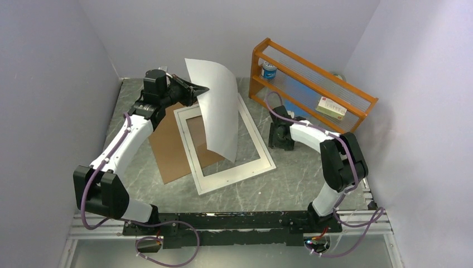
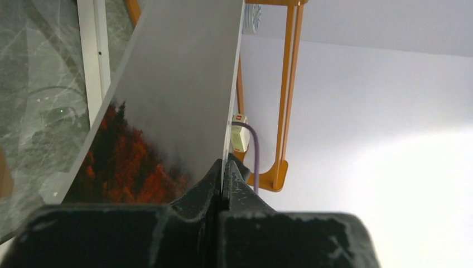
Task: Put the photo into the frame
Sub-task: Turn over the photo from the photo frame.
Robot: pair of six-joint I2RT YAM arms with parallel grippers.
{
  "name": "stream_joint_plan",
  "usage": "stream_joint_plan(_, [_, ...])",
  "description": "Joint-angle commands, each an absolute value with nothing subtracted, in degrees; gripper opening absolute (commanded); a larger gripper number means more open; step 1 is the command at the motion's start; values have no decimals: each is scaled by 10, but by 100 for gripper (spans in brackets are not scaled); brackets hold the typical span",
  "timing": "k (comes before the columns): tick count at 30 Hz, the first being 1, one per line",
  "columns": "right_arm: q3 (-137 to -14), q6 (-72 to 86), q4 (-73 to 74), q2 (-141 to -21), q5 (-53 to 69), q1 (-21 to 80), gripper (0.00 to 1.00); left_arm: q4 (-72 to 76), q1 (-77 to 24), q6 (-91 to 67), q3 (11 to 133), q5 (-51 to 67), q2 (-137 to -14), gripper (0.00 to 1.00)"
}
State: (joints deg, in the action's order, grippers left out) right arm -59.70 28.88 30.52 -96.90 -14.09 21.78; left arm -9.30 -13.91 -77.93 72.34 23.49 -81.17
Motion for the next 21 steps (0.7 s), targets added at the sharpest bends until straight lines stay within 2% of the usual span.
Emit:
stream_joint_plan(1, [-577, 318, 288, -975, -92, 222, 59, -63, -143, -831, 721, 205, -797, 3])
stream_joint_plan(12, [-565, 301, 265, -992, -19, 255, 60, -17, -148, -885, 689, 214, -798, 3])
stream_joint_plan(18, [-545, 279, 219, -978, 66, 273, 69, -9, -149, -903, 680, 233, -797, 3])
stream_joint_plan(21, [-543, 292, 217, -975, 67, 273, 71, -4, -149, -923, 665, 245, -793, 3])
